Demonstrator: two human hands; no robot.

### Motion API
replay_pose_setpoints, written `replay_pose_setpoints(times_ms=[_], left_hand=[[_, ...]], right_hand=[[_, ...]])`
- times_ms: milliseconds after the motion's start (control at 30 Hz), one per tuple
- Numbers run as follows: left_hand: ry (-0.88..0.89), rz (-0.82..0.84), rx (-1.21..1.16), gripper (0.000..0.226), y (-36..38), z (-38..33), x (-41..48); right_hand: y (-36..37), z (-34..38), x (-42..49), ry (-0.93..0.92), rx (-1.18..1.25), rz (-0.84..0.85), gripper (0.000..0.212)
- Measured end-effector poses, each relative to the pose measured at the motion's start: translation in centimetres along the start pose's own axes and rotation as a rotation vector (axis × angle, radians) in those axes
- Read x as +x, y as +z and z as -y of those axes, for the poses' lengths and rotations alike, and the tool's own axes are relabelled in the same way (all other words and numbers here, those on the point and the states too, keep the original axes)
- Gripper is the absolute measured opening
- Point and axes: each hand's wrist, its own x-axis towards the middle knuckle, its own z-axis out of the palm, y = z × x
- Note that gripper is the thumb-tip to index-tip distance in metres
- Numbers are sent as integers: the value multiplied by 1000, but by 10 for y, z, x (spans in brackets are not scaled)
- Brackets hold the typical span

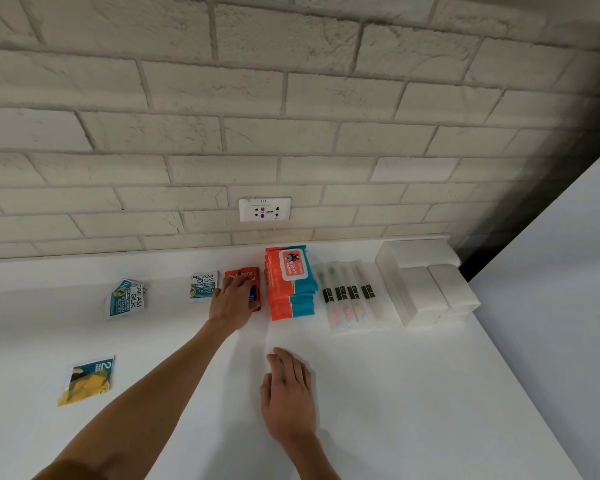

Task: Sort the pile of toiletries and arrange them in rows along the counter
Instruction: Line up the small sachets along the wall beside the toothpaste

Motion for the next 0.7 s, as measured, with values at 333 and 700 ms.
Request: replay_pose_setpoints(times_ms=[333,700], left_hand=[[-23,-131,-154,52,-18,10,-36],[-161,-225,-282,38,-16,131,-181]], right_hand=[[3,-1,0,-2,-83,0,42],[20,16,-11,110,-136,7,51]])
